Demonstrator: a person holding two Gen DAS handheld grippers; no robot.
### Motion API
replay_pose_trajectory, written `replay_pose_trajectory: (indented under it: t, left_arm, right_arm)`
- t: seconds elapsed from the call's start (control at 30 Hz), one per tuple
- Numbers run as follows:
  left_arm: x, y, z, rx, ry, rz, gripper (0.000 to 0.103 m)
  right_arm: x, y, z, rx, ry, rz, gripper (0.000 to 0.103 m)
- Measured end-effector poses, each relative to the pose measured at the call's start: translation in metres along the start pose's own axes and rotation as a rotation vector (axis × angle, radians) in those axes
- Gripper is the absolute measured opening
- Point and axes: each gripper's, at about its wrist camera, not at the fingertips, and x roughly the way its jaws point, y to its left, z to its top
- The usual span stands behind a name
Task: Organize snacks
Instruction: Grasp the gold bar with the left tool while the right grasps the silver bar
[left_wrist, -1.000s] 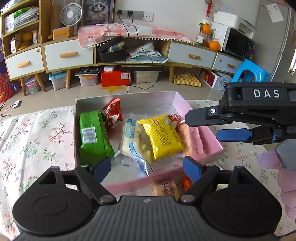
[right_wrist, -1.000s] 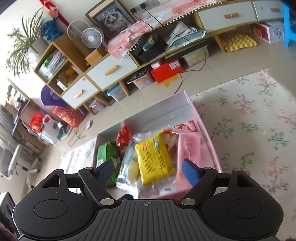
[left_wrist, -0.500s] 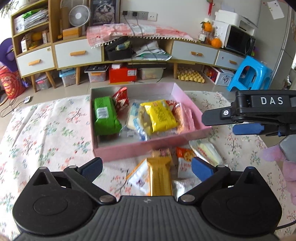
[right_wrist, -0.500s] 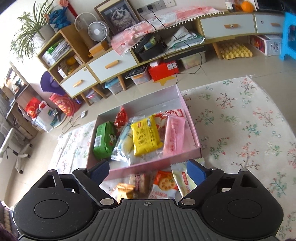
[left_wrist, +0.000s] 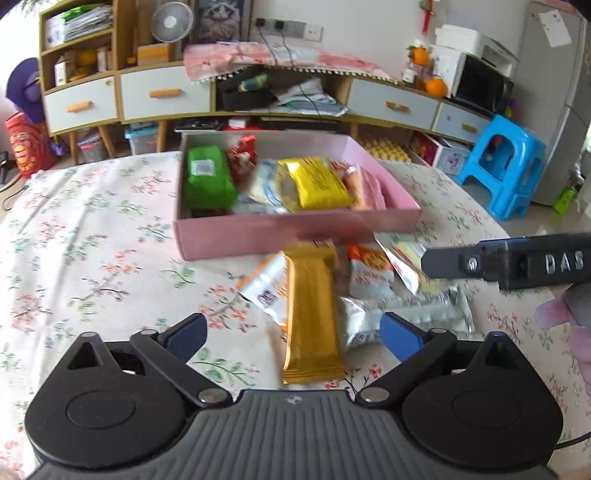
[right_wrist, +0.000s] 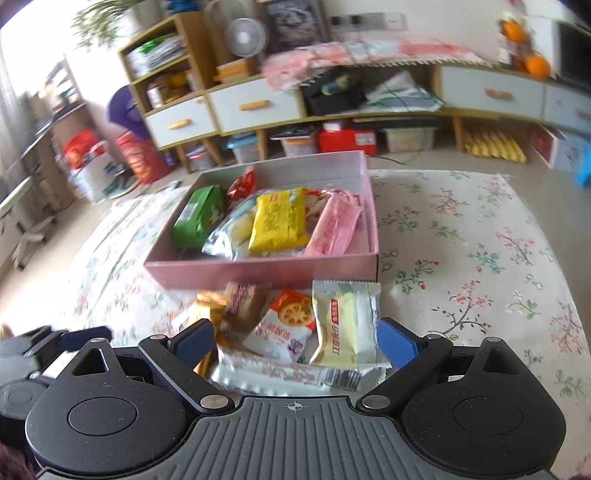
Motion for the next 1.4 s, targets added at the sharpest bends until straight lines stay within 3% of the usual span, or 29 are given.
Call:
replay_pose_trajectory:
  t: [0.27, 0.43, 0.53, 0.6, 0.67, 1.0, 1.27, 1.33, 1.4]
  left_arm:
    - [0.017, -0.002, 0.0, -0.003, 0.004, -0.039, 0.072]
    - [0.021, 0.0, 0.002, -0.068, 0.035, -0.08, 0.064]
    - [0.019, -0.001, 0.004, -0.071, 0.049, -0.073, 0.051]
    - [0.018, -0.001, 0.004, -0.067, 0.057, -0.052, 0.033]
    - [0.022, 0.004, 0.003, -0.066, 0.097, -0.044, 0.026]
    - [0.002, 0.02, -0.007, -0.021, 0.152, -0.054, 0.024]
    - [-0.017, 0.04, -0.018, 0.013, 0.179, -0.037, 0.025]
    - [-0.021, 0.044, -0.021, 0.024, 0.175, -0.034, 0.027]
    - [-0.025, 0.045, -0.024, 0.046, 0.147, -0.027, 0.038]
  right_arm:
    - [0.008, -0.016, -0.028, -0.186, 0.01, -0.005, 0.097]
    - [0.012, -0.006, -0.037, -0.352, 0.01, 0.005, 0.097]
    - [0.023, -0.001, -0.039, -0.384, 0.048, 0.001, 0.097]
    - [0.03, -0.001, -0.041, -0.381, 0.091, 0.002, 0.097]
    - [0.033, 0.0, -0.044, -0.377, 0.116, 0.001, 0.097]
    - [0.022, 0.008, -0.052, -0.369, 0.146, 0.007, 0.094]
    - [0.008, 0.031, -0.069, -0.427, 0.188, 0.075, 0.093]
    - [0.003, 0.039, -0.073, -0.444, 0.195, 0.103, 0.091]
    - [-0.002, 0.048, -0.076, -0.474, 0.182, 0.106, 0.091]
